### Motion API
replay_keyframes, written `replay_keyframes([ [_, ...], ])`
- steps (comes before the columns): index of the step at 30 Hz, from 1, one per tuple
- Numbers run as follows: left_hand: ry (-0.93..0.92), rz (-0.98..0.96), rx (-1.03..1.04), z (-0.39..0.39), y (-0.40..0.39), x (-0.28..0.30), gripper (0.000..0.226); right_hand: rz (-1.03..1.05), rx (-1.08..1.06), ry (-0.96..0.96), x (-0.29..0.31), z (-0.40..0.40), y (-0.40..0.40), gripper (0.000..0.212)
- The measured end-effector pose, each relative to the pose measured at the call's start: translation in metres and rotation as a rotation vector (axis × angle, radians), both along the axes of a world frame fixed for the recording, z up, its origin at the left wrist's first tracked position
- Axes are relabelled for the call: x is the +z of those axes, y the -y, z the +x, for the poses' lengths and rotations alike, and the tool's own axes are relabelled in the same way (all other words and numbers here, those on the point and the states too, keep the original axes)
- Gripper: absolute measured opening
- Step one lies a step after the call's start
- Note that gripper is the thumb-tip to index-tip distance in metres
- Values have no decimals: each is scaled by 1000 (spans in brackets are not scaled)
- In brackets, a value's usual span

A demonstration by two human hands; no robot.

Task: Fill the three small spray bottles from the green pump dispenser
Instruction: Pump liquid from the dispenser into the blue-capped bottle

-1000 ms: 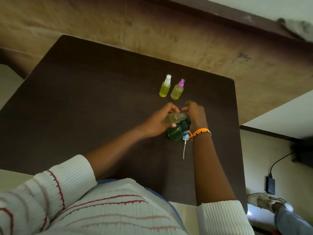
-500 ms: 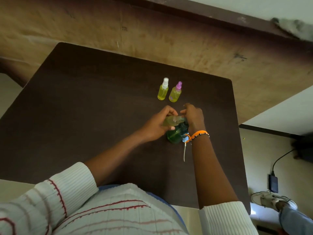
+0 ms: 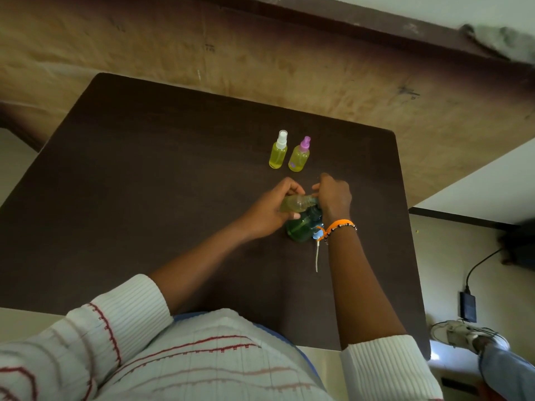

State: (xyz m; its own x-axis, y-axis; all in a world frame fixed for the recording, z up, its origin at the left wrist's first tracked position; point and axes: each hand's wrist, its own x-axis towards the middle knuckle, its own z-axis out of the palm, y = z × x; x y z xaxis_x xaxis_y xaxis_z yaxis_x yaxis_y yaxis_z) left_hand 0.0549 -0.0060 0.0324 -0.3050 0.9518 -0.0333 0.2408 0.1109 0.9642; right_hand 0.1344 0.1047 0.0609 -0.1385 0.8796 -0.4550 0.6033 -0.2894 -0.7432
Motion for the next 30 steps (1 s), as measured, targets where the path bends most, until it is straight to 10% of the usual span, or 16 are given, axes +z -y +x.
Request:
replay_keyframes([
  [23,-35,1,11,0,-1,4,39,1,65,13,10,1,2,43],
  [30,-17,-5,7,-1,-1,5,38,-95,172,-15,18,-5,-3,85],
])
